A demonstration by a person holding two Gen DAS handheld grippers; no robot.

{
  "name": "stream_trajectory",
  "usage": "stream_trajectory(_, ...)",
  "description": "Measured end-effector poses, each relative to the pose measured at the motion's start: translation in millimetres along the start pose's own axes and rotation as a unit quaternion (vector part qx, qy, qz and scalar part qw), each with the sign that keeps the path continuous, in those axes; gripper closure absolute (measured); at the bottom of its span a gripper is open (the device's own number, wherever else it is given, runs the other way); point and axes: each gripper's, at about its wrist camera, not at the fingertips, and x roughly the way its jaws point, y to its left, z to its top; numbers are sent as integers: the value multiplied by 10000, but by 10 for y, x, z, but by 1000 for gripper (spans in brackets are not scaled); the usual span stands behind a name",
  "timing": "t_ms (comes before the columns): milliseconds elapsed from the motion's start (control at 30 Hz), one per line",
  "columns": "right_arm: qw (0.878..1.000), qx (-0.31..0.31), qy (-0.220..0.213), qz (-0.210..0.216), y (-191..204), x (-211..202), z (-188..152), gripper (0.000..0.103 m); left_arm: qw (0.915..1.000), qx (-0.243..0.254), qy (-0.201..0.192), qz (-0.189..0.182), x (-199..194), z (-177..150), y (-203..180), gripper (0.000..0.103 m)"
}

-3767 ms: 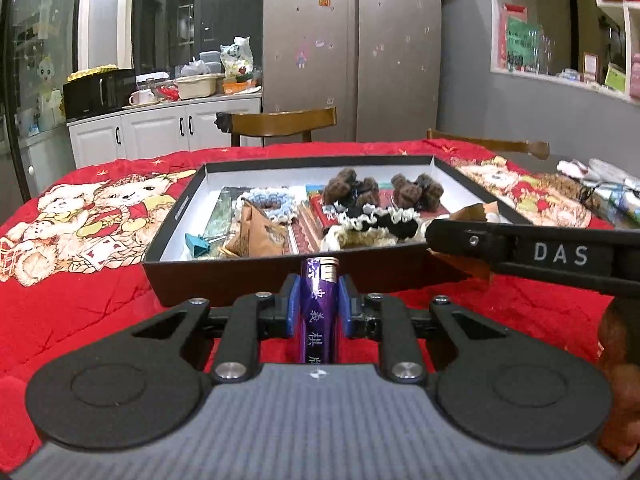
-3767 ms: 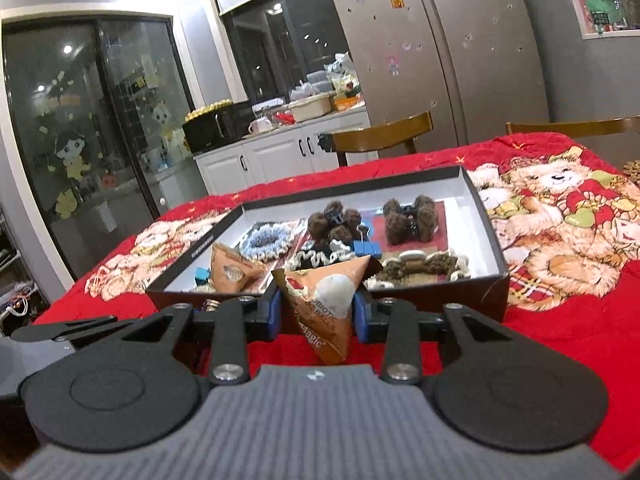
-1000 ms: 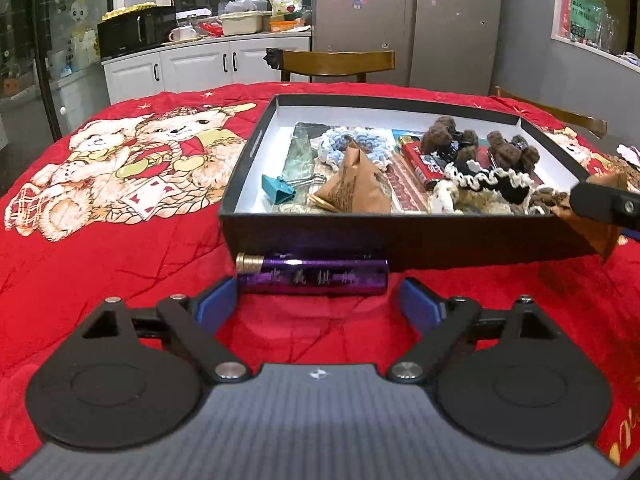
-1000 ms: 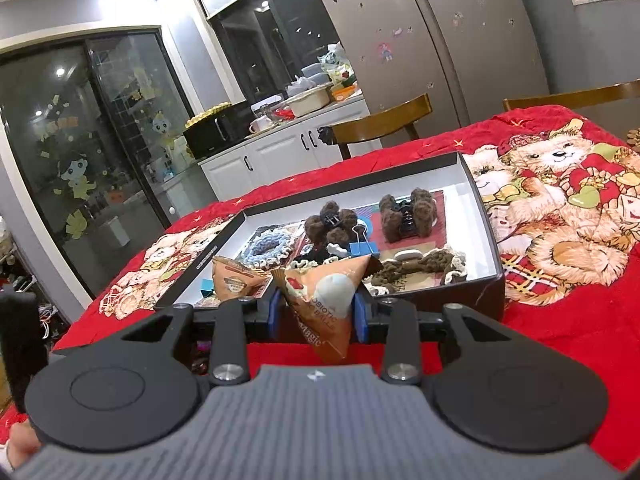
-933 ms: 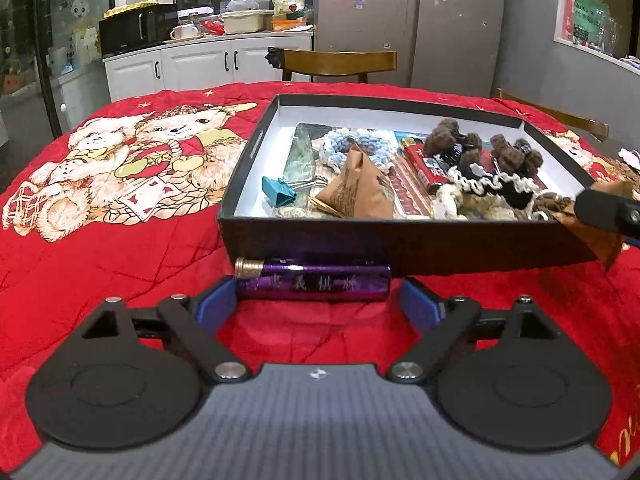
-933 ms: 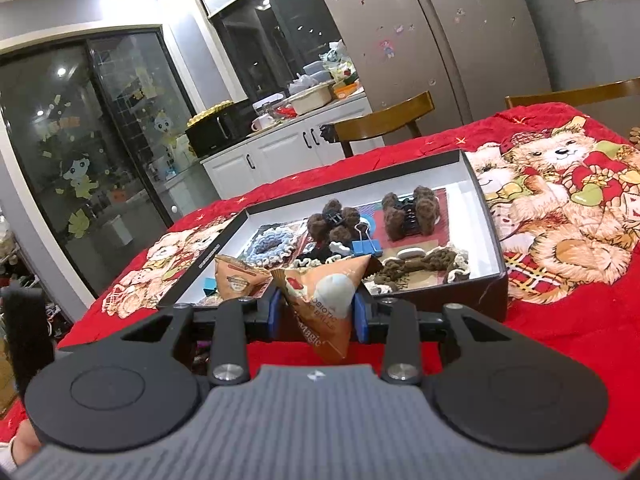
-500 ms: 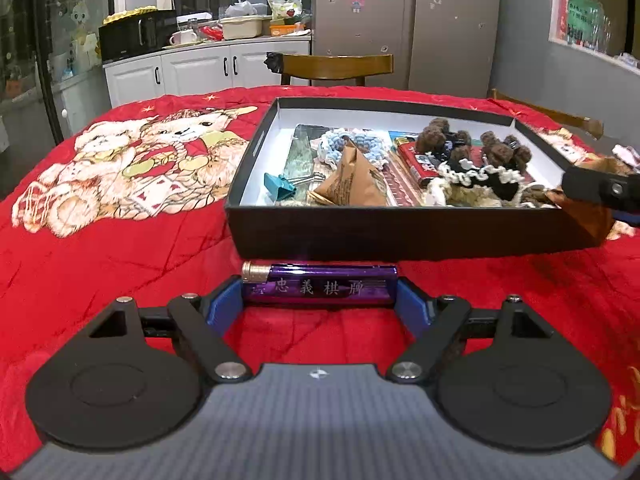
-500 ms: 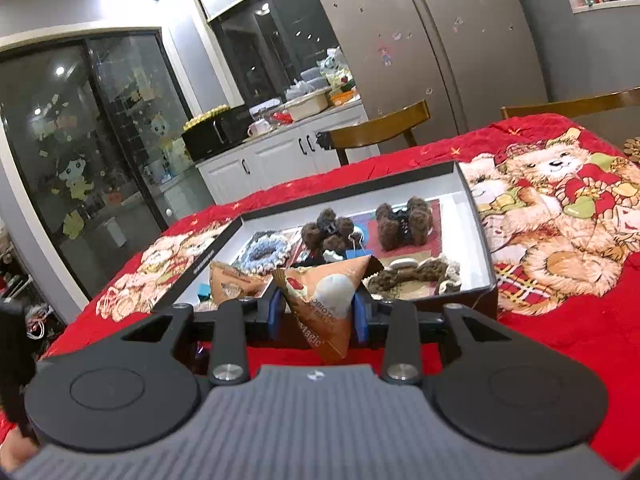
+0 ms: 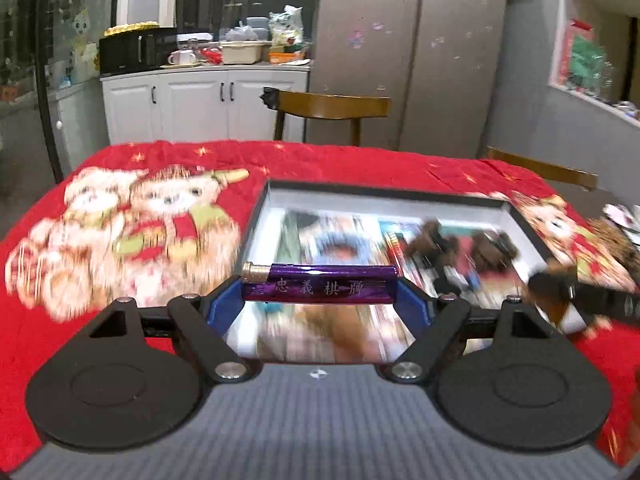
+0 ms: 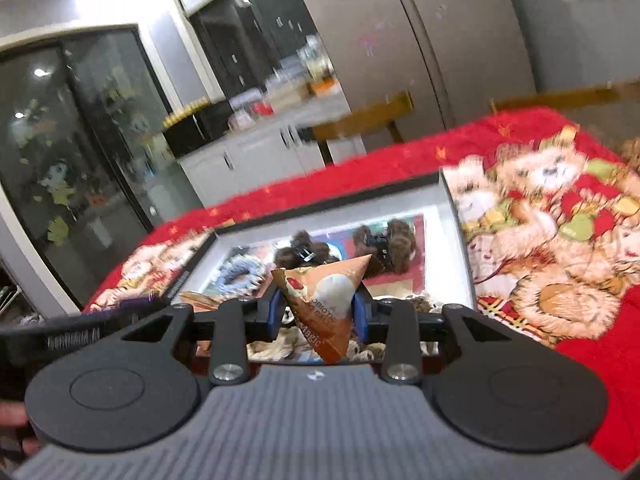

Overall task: Organize objects
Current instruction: 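Lower purple lighter into box with left tool while right lowers snack packet inside, then open both tools and pull them back from the box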

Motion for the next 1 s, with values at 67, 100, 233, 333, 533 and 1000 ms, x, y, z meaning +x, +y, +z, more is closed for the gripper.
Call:
stream_trajectory(67,9999,-106,55,-100,-6,118,71,64,10000,59,-16,60,136,153,-36,19)
stream_trajectory(100,9998,-153,11,-152,-7,153,83,64,9999,108,-40,66,198,212,-58,19)
stream_trajectory(233,9996,-229,-139,-31,-58,221,64,64,9999,111,-81,67,402,320,-86,19)
stream_trajectory(333,9997,-186,-116,-92,-112,284,51,64,9999,14,-141,-93,493,313,-81,19)
stream_trajectory(533,9996,-217,-133,-150,-193,379,-16,62,9996,172,187,-125,717,225,-144,19)
stream_trajectory(1000,9966,-311,-698,322,-97,68,31,24,9994,305,186,-2,775,162,-130,19)
